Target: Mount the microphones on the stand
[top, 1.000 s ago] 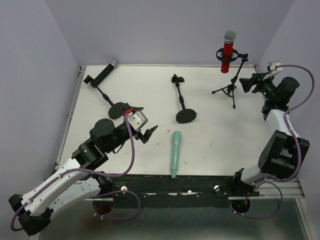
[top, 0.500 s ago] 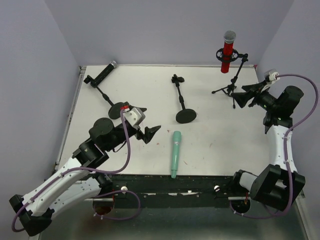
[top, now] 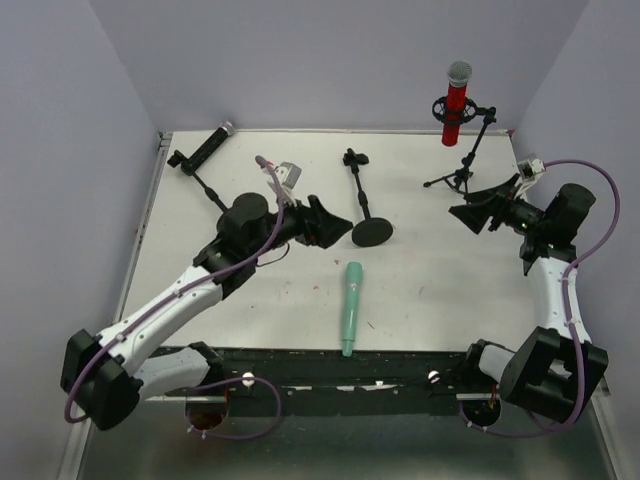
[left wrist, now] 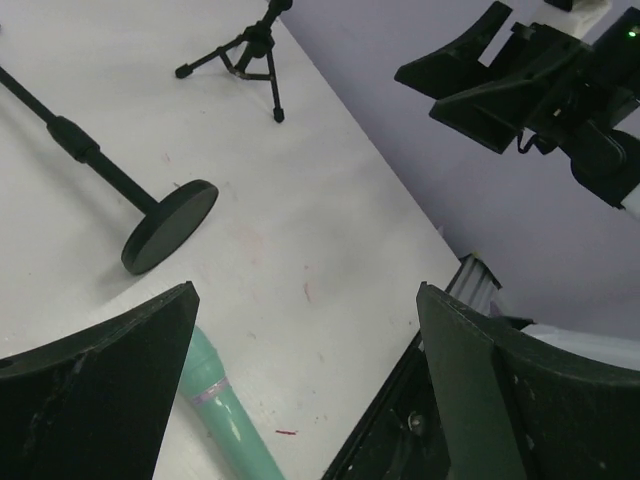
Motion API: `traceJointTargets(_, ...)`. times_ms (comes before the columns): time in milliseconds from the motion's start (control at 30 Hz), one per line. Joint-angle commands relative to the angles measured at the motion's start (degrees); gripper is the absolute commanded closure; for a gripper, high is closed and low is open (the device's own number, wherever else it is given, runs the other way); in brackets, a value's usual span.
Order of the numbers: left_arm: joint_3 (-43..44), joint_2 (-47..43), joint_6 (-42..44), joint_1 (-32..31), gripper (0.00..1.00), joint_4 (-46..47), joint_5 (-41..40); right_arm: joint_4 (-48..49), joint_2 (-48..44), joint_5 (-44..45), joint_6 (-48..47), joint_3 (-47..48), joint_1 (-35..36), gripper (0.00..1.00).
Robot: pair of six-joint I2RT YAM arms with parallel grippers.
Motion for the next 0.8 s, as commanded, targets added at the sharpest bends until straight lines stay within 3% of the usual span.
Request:
traceJointTargets(0, 9.9, 12.1, -14.3, 1.3, 0.02, -1.3, -0.2, 0.7, -1.4, -3.1, 2.0, 0.5, -0.2, 0.19)
traceJointTargets(233, 27.5, 33.7, -16.4, 4.0, 0.02, -12.7, 1.2, -0.6, -1.4, -4.0, 2.4, 1.3, -0.2, 0.19)
traceJointTargets(533, 53.2, 56.7, -12.2, 6.8, 0.02, -29.1, 0.1, -1.0, -1.4, -4.6, 3.0, 1.8, -0.1, 0.19)
traceJointTargets(767, 71.8, 71.7, -14.4, 8.5, 0.12, -41.5, 9.7, -1.1, -0.7, -4.6, 3.2, 1.8, -0.1, 0.19)
